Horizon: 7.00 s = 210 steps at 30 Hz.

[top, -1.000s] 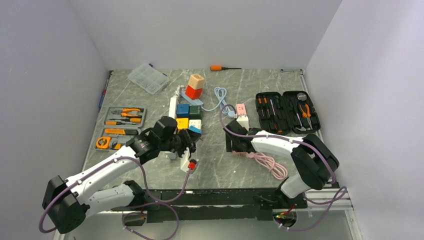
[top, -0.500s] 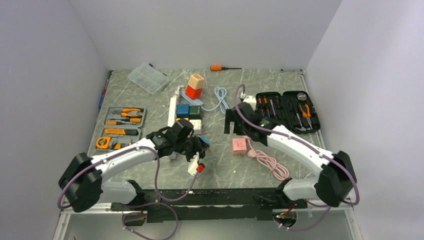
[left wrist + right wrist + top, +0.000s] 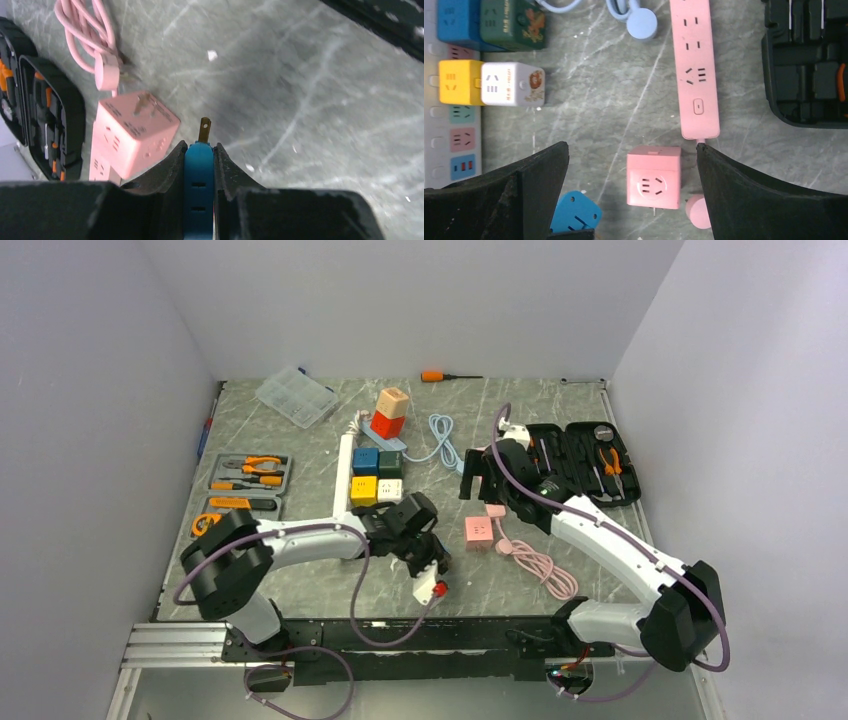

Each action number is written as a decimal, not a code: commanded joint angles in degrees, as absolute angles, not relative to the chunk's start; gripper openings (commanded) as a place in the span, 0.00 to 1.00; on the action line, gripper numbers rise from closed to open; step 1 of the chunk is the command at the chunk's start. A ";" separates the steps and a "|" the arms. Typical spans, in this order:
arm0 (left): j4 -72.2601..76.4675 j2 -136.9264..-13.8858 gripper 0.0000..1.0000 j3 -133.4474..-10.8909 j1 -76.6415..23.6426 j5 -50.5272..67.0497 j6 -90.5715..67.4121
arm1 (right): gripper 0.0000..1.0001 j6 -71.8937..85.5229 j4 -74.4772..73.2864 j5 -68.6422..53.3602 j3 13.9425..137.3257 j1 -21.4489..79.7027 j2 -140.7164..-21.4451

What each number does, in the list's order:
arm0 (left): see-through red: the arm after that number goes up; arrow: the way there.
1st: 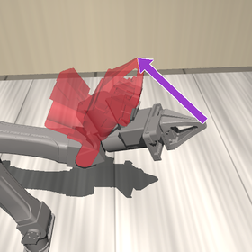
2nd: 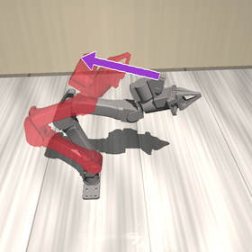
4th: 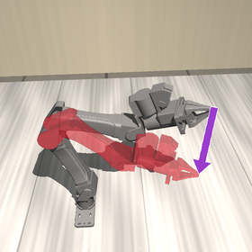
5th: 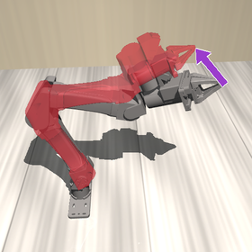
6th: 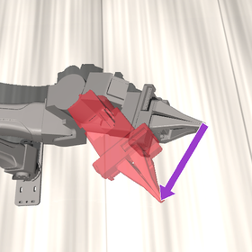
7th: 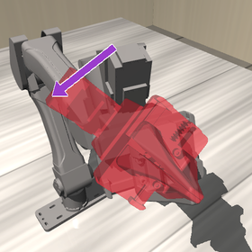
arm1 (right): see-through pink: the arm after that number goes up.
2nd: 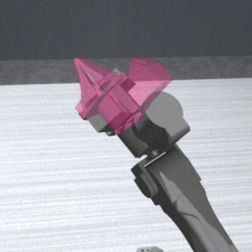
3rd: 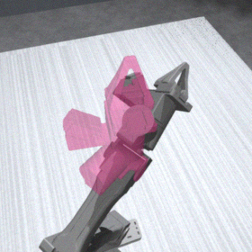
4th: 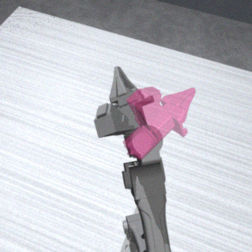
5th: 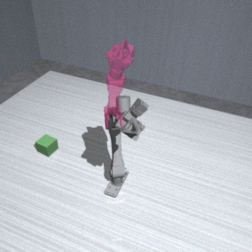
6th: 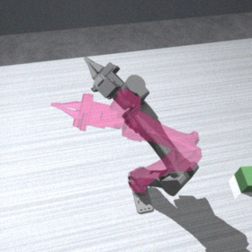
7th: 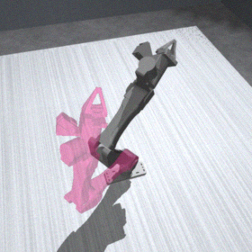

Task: Pull the plug off the socket
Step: Place the plug at the center of the board, then move the socket to the center of the board.

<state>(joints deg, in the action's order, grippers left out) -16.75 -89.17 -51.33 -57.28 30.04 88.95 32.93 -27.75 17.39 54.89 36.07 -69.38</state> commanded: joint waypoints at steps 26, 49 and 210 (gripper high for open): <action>-36.04 -91.76 0.90 -81.07 -58.35 18.79 54.88 | 1.00 30.06 -27.06 16.65 52.33 31.63 -63.31; -35.94 -102.29 0.89 -90.20 -18.68 4.37 18.14 | 1.00 28.52 -26.37 16.15 56.43 30.95 -65.06; -36.44 -122.77 0.27 -97.19 -13.27 22.94 32.09 | 0.66 32.87 6.63 -30.48 71.63 24.42 -116.25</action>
<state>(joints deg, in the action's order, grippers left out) -36.56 -121.51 -94.04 -12.58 23.46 30.87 32.69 3.62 -29.34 71.42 24.56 -115.81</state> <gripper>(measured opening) 0.377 0.663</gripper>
